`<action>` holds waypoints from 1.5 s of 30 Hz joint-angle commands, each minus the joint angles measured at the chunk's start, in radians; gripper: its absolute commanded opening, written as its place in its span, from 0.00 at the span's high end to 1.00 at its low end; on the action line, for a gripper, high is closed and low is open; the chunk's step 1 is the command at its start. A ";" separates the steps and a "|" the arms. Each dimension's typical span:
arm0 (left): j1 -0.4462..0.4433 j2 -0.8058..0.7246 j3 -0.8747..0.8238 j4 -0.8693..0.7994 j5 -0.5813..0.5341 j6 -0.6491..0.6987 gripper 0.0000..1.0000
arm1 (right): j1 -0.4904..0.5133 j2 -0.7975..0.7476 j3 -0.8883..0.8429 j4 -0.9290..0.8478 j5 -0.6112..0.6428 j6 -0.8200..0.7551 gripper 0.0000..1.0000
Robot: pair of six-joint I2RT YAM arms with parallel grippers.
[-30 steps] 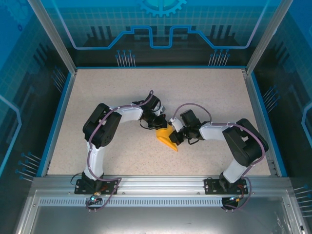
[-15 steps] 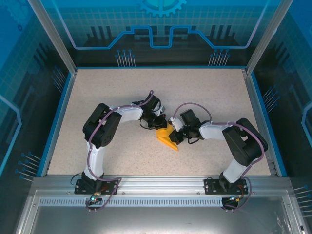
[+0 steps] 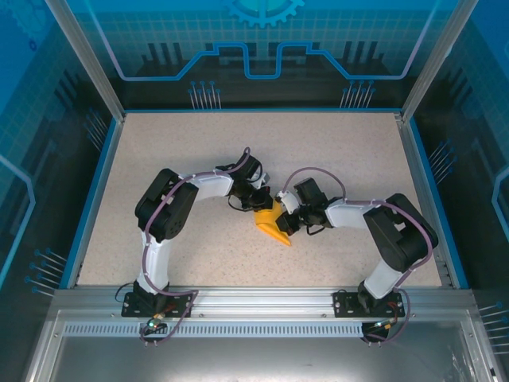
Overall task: Fold a paper plane with a square sheet of paper (fold left side to right side)
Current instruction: Third fold the triangle at the center of the table.
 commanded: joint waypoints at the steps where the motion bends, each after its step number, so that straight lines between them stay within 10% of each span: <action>1: -0.014 0.035 -0.023 -0.042 -0.019 0.030 0.98 | -0.017 -0.030 -0.009 -0.026 0.013 0.012 1.00; 27: -0.013 0.028 -0.024 -0.044 -0.020 0.031 0.98 | -0.017 0.036 0.015 -0.067 0.032 0.014 1.00; 45: 0.037 -0.136 0.091 -0.213 -0.097 0.112 0.77 | -0.005 0.046 0.008 -0.129 0.023 0.035 1.00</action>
